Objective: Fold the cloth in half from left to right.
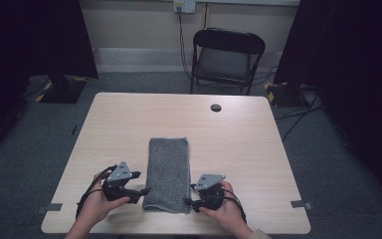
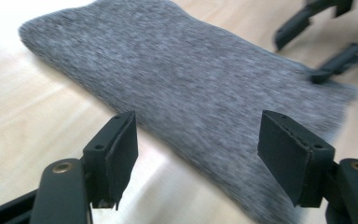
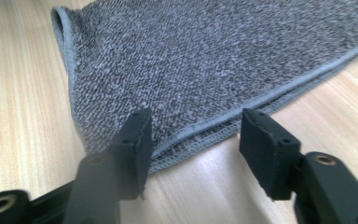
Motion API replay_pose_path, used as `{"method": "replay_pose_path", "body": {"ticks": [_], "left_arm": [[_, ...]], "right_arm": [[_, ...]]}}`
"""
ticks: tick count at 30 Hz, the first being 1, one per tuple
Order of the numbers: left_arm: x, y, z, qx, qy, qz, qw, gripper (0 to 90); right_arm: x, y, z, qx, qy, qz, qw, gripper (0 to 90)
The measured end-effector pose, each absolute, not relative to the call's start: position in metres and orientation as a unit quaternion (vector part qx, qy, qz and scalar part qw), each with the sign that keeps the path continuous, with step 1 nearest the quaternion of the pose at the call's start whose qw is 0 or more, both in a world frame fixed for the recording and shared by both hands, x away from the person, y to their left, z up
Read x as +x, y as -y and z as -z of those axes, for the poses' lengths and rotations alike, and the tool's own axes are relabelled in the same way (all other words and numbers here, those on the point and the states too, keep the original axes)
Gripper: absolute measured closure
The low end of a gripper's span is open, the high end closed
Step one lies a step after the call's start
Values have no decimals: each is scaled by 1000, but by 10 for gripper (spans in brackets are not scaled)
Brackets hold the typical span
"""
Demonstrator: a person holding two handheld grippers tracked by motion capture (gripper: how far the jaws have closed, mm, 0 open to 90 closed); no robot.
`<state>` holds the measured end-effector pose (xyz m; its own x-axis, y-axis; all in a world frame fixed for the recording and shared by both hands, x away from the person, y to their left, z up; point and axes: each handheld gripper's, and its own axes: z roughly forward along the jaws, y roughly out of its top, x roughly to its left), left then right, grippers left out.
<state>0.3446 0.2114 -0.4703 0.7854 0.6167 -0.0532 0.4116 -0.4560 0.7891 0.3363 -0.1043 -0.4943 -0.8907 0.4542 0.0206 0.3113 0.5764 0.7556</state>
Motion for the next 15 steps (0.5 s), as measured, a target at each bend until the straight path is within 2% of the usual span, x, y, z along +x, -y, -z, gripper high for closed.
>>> {"method": "replay_pose_path", "body": {"ticks": [4, 7, 15], "left_arm": [[363, -205, 477, 842, -308, -124, 425, 276], [374, -200, 483, 844, -308, -128, 419, 261], [378, -190, 496, 873, -280, -117, 381, 244]], "right_arm": [[345, 107, 488, 227, -871, -426, 92, 385], [358, 104, 485, 227, -874, -419, 97, 307], [378, 104, 499, 234, -881, -401, 96, 271]]}}
